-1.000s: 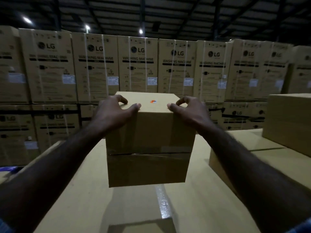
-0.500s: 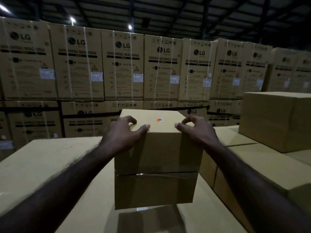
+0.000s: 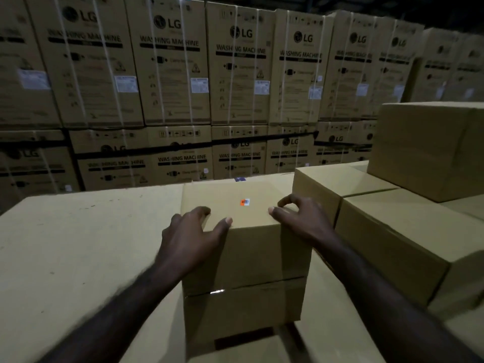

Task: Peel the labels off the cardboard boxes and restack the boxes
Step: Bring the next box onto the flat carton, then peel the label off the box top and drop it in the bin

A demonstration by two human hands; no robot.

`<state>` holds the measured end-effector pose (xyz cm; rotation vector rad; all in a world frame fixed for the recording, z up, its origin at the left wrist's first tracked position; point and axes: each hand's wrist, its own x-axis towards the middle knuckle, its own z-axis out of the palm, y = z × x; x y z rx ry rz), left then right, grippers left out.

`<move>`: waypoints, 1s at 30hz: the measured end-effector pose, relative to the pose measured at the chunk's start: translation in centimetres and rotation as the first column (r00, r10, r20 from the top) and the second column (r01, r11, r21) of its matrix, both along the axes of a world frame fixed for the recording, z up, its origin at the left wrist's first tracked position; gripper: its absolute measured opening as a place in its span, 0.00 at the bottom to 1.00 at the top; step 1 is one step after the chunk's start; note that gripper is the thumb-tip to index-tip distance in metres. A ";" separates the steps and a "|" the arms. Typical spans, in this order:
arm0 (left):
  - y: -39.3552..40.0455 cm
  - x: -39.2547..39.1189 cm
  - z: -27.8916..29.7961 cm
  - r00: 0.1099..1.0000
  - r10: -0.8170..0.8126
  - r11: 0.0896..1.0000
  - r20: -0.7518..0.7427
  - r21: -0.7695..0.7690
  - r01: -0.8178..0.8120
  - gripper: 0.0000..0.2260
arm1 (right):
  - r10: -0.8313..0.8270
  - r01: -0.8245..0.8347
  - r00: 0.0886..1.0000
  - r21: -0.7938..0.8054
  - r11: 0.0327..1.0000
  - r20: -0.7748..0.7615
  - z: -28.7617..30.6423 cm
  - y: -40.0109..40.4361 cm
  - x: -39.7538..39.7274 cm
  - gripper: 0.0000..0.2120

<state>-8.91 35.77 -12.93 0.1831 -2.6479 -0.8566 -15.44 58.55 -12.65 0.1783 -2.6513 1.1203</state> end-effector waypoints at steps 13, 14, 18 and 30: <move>5.6 1.8 -5.3 0.990 0.094 0.993 0.106 0.065 -0.101 0.31 | 0.045 -0.046 0.999 0.033 0.998 0.027 -4.0 4.2 -0.7 0.19; 5.9 1.9 -5.5 0.989 0.090 0.993 0.117 0.062 -0.098 0.31 | 0.044 -0.044 0.999 0.024 0.999 0.019 -4.4 4.4 -0.7 0.18; 6.5 2.0 -5.7 0.986 0.085 0.994 0.143 0.051 -0.093 0.31 | 0.055 -0.055 0.998 0.060 0.997 0.004 -4.8 5.0 -0.6 0.19; 4.5 -4.5 -4.2 0.966 0.008 0.936 0.257 -0.343 0.084 0.28 | 0.141 -0.156 0.987 0.309 0.938 0.070 -2.3 3.6 -3.6 0.14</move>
